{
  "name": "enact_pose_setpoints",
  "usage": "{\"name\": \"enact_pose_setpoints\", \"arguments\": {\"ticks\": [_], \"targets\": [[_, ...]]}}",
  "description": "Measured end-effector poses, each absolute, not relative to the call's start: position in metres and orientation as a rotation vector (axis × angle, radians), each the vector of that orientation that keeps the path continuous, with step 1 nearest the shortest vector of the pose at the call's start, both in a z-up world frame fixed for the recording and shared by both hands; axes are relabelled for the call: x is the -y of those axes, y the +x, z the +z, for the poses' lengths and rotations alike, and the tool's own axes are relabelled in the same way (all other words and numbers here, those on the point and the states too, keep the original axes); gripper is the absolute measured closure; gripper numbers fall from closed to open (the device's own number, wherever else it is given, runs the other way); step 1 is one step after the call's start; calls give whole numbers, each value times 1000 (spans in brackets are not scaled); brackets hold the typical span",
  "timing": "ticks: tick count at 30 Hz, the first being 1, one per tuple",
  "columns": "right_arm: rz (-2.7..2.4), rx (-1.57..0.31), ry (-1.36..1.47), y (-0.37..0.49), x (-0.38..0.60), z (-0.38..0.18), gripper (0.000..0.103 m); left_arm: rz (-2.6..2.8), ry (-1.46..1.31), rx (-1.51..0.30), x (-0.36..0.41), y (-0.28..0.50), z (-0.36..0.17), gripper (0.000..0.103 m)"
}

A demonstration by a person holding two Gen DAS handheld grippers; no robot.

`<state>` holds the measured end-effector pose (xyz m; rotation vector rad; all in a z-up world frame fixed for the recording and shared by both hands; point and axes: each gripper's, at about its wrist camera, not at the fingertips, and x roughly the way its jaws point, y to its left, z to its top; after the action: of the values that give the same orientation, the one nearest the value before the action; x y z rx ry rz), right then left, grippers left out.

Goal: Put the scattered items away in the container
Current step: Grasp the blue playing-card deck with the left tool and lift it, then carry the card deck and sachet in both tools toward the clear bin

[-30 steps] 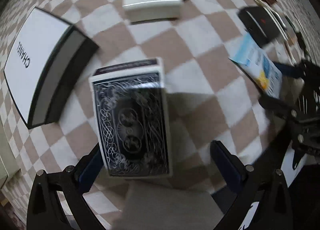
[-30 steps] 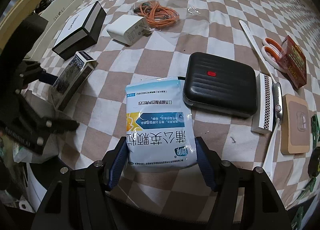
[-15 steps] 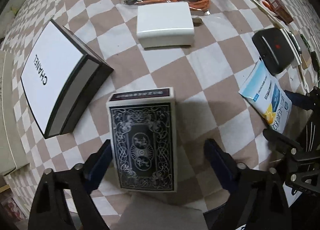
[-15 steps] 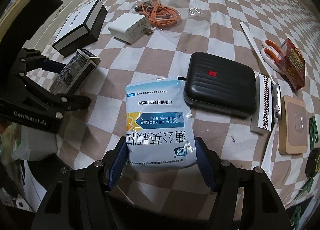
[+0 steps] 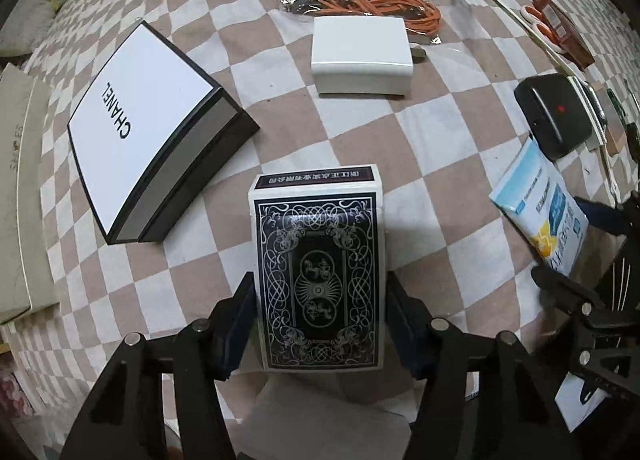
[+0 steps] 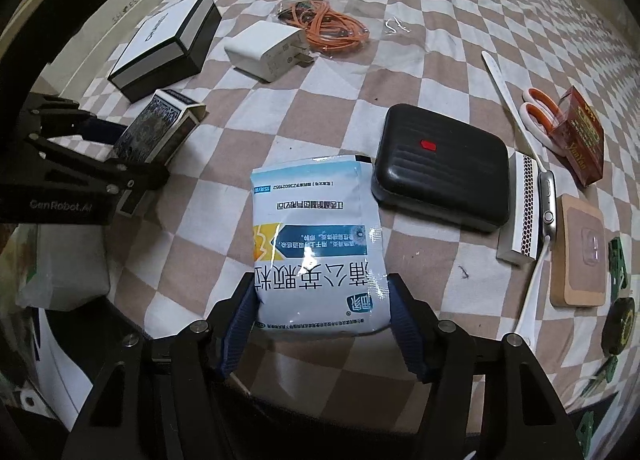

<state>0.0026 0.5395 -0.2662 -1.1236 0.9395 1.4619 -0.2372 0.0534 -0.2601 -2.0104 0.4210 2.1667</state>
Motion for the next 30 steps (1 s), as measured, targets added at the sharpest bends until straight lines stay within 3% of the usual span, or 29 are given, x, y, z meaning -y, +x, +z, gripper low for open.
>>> {"name": "enact_pose_setpoints", "arguments": {"ticks": [4, 6, 27, 30], "targets": [[1470, -929, -1137, 0, -536, -266, 45, 2221, -2014, -380, -51, -227, -259, 43], [1486, -936, -1133, -1, -534, -265, 56, 2234, -2013, -354, -49, -222, -258, 43], [1496, -917, -1104, 12, -503, -230, 60, 2318, -1900, -232, -32, -172, -217, 43], [1484, -921, -1072, 19, -503, -221, 60, 2337, -1877, -208, -23, -194, -202, 43]]}}
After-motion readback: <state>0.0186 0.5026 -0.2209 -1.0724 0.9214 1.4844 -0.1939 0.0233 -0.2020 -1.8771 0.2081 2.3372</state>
